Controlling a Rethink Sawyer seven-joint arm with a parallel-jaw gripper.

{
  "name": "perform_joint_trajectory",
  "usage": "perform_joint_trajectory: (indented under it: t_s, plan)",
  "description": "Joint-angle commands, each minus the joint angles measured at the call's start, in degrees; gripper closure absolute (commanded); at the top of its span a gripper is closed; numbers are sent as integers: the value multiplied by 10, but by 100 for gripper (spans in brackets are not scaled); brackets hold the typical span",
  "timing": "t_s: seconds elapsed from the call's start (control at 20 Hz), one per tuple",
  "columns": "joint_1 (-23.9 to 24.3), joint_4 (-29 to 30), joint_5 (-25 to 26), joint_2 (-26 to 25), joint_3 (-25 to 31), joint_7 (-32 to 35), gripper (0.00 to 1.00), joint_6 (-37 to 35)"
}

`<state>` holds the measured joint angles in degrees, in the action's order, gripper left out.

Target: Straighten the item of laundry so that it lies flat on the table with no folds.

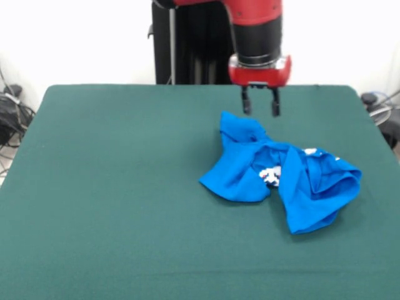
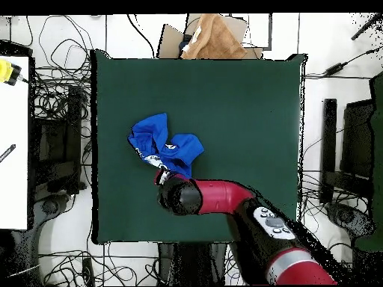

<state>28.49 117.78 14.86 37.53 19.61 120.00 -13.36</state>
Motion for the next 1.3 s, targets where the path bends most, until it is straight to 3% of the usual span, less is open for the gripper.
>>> perform_joint_trajectory:
  t_s: [0.05, 0.4, 0.75, 1.0, 1.15, 1.3]
  plan:
    - [60, -78, 90, -26, 86, -127, 0, -65]
    - [109, -101, 127, -56, 127, -125, 0, -80]
    - [102, -182, 161, -86, 129, -124, 0, -96]
    - [85, -218, 211, -141, 105, -92, 0, -28]
    - [47, -241, 253, -185, 55, -31, 0, 73]
    - [29, -280, 276, -222, 43, -18, 0, 93]
